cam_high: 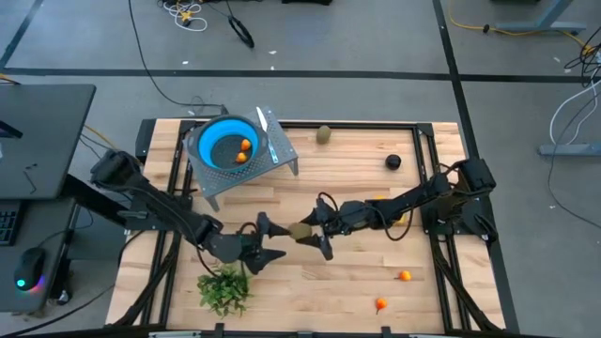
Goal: Pick & Place Fruit
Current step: Put the bottom brown kiwi into the blue strainer bowl on the shelf
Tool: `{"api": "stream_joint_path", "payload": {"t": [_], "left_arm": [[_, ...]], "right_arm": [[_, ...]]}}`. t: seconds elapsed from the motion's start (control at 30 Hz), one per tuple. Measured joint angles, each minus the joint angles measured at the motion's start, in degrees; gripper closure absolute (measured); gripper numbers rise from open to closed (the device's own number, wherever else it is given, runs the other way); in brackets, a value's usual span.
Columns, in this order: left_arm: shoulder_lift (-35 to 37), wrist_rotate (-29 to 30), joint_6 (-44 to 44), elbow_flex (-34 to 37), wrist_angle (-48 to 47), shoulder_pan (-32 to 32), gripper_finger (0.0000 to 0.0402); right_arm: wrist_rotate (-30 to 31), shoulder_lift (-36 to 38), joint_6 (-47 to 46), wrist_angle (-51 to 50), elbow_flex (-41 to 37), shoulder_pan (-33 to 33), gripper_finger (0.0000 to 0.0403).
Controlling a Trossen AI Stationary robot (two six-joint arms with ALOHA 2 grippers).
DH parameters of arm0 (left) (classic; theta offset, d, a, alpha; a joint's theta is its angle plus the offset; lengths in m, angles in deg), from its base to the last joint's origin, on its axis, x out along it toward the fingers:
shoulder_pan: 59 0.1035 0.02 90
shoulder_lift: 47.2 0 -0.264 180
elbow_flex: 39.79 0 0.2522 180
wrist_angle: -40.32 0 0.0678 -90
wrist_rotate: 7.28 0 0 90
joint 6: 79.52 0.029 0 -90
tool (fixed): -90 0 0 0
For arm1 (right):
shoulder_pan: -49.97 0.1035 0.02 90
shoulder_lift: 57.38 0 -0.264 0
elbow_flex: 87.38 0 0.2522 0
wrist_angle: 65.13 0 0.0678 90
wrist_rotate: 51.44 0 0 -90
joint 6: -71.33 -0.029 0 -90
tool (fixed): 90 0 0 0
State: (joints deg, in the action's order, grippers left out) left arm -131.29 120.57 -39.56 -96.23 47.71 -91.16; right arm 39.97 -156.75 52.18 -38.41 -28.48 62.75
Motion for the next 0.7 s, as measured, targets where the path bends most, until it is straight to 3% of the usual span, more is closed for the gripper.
{"api": "stream_joint_path", "payload": {"t": [0.17, 0.33, 0.5, 0.7], "left_arm": [[-2.14, 0.27, 3.74, -0.04, 7.12, 0.06, 0.0021], [-3.85, -0.97, 3.98, -0.13, 7.11, 0.80, 0.0020], [-7.08, 1.92, 5.55, -1.94, 7.60, 0.90, 0.0020], [-8.01, 1.85, 8.48, -2.64, 12.59, 1.35, 0.0021]], "right_arm": [[-0.04, 0.00, 0.20, -3.41, 1.89, 1.32, 0.0158], [-0.02, 0.00, 0.37, -2.74, 2.94, 1.99, 0.0158], [-0.02, -0.07, 1.10, -3.92, 3.99, 2.65, 0.0158], [-0.50, -0.04, 1.64, -3.06, 4.27, 3.36, 0.0158]]}}
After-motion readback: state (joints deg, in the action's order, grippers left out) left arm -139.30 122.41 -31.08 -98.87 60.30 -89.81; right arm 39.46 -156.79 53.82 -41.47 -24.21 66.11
